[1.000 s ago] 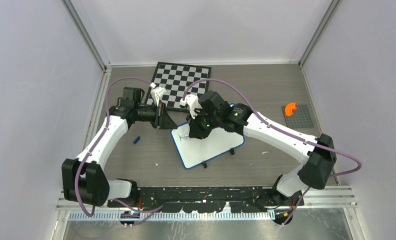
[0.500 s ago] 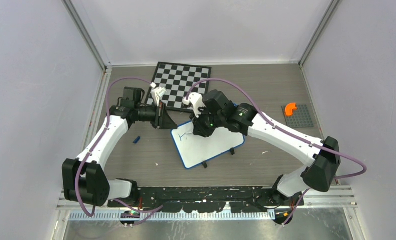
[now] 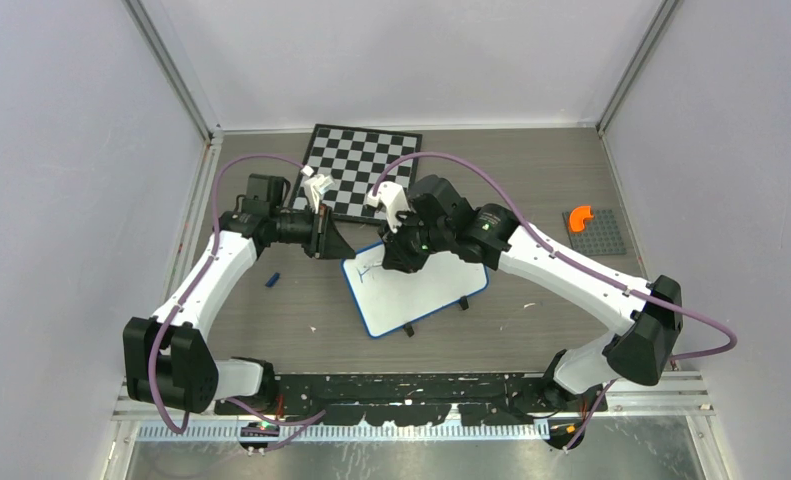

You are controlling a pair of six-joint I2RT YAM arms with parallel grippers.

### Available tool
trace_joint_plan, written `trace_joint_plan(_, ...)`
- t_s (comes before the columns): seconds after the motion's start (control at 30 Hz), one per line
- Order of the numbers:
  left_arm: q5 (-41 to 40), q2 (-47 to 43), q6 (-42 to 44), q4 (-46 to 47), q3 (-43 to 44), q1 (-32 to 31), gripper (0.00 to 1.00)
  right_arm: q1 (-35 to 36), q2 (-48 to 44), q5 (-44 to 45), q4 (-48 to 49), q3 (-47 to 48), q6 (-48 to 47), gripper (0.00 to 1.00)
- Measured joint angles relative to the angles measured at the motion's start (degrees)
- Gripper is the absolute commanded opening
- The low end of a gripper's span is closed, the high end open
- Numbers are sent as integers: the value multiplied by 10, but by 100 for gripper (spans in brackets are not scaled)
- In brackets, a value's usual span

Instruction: Write a sentence on the whiteboard

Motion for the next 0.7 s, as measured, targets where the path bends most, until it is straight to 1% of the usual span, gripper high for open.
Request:
trace_joint_plan(0.33,0,0,0,-1,0,0,15,-1,1,40,0,0,-1,0)
trace_joint_plan(0.7,-1,0,1,-1,0,0,15,-1,1,31,0,-29,0,0)
